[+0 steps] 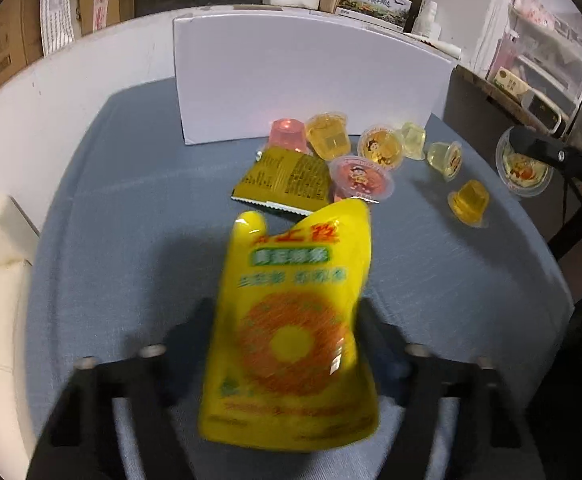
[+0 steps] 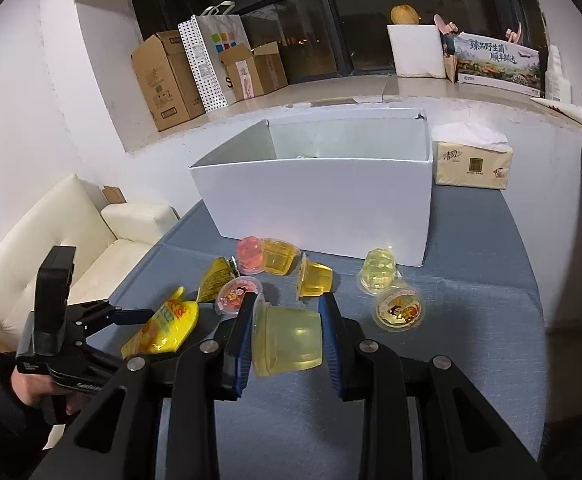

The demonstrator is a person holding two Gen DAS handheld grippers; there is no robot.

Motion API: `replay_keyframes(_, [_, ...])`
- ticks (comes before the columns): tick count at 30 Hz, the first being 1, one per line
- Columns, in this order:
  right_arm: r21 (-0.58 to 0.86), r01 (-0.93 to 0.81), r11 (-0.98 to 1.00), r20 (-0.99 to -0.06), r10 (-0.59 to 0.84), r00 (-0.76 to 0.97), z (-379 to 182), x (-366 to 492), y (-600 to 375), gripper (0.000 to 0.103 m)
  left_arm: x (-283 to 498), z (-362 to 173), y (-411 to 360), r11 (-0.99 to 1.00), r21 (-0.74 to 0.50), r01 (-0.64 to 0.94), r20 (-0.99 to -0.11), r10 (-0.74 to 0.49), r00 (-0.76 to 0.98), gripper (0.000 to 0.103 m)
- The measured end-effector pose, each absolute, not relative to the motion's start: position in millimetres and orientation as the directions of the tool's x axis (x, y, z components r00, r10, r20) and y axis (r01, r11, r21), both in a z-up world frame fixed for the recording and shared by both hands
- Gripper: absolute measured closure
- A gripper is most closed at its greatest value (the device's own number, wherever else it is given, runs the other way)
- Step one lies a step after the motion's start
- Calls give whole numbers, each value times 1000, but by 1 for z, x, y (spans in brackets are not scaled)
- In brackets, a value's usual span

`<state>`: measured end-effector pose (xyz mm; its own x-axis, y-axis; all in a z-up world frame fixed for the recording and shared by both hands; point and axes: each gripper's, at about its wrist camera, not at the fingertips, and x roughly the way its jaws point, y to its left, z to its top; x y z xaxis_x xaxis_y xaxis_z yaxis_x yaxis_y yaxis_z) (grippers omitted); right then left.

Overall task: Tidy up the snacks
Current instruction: 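Lift the yellow pouch with the left gripper while the right grasps a yellow jelly cup, then lower the yellow pouch and jelly cup into the white box and release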

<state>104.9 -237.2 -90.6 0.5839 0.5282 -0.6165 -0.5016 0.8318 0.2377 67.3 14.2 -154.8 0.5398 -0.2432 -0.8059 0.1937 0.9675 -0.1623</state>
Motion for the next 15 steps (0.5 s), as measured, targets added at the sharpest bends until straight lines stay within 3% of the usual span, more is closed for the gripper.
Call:
replay_keyframes(1, [240,-502,831,-615,530,584,-90,104,-238,70,67,-152,16,964,-181,194,-802,-259,539,51])
replay_keyframes(4, [241,-505,829,-604,535,591,-87,101,-238,70,64,-144,19,964,-184,191,-786,-261,560,59])
replay_keyframes(8, [242,-514,823,-578,548,604,-74,95,-240,70,59,-124,20,959,-208,192,-746,-282,604,61])
replay_keyframes(15, [192,-548,814,-517,558,649,-27,117,-232,70,83,-37,11,951,-179,252,-615,-308,726,61])
